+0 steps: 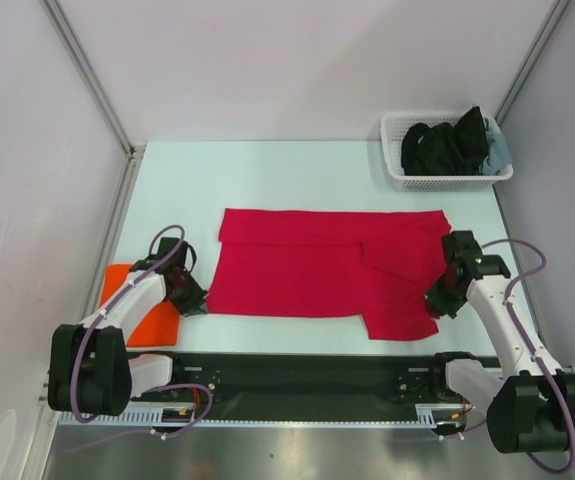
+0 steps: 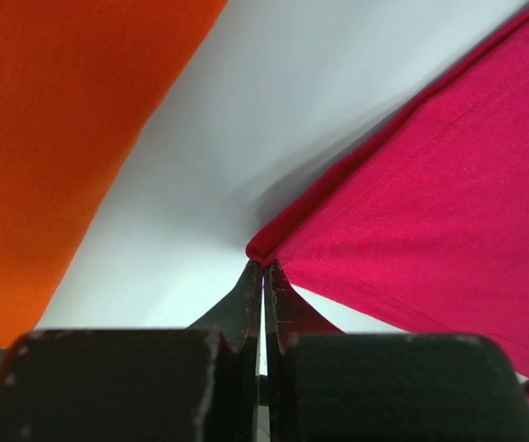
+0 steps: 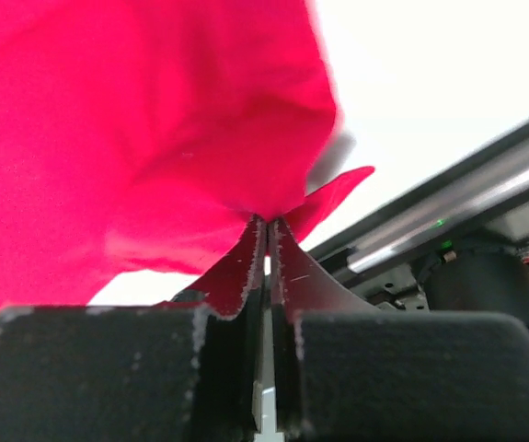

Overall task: Fold and stack the t-shirts
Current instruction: Fold the tshirt

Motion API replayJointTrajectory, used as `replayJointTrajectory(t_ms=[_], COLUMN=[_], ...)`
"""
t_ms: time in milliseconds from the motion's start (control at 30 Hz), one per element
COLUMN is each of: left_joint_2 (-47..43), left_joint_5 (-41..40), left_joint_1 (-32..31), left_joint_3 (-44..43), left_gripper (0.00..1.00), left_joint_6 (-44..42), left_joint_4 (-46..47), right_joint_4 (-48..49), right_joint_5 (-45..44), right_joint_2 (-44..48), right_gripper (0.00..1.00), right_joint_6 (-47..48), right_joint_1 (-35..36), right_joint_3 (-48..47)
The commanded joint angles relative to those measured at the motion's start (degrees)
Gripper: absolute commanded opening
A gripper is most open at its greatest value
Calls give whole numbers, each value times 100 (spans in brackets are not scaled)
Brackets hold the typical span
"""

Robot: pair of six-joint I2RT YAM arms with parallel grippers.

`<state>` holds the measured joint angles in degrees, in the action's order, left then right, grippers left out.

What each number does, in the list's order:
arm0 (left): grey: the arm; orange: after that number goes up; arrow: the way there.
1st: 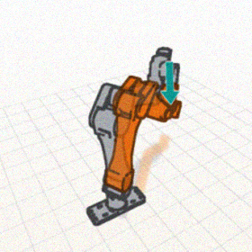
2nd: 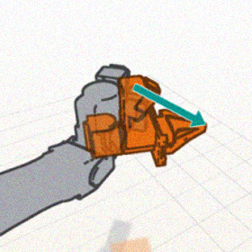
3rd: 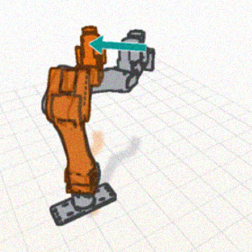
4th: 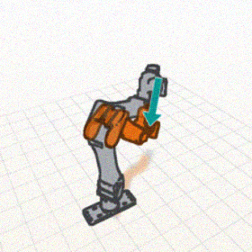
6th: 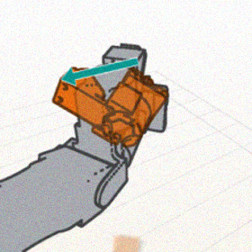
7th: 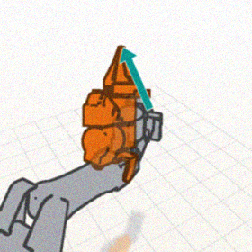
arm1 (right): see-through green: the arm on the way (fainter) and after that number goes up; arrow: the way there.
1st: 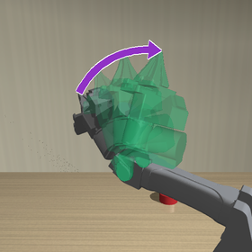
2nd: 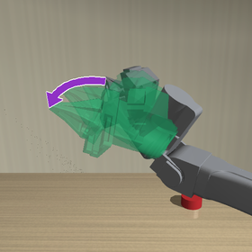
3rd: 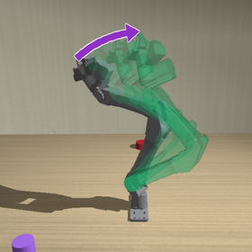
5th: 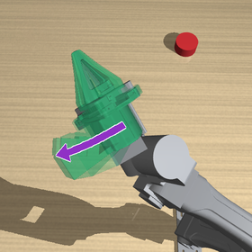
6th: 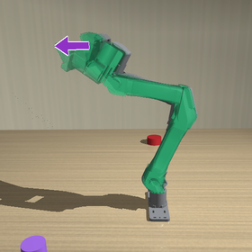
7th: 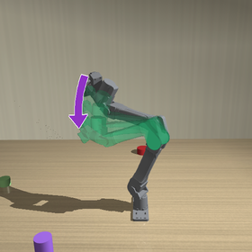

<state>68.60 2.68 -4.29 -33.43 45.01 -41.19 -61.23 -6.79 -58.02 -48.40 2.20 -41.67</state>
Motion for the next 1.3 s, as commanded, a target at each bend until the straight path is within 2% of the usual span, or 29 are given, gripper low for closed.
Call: replayJointTrajectory(t_ms=[0,200,533,833,1267], left_joint_2=[40,312,1243,2042,3256], left_joint_5=[-250,-250,-250,-250,-180], left_joint_1=[43,16,-212,-221,-230], left_joint_3=[-313,-638,-1999,-2895,-4110], left_gripper=[0,0,0,0,0], left_joint_6=[-89,-265,-441,-432,-520], left_joint_4=[-153,-232,-425,-486,-636], right_joint_4=[243,603,859,1087,1201], right_joint_5=[151,774,1285,1680,1804], right_joint_2=[-139,-1131,-2353,-3311,-3919], right_gripper=[0,0,0,0,0], right_joint_6=[1112,2210,2976,3135,3170], right_joint_1=[-140,-324,-870,-1002,-1028], right_joint_3=[-640,-1492,-2520,-3118,-3515])
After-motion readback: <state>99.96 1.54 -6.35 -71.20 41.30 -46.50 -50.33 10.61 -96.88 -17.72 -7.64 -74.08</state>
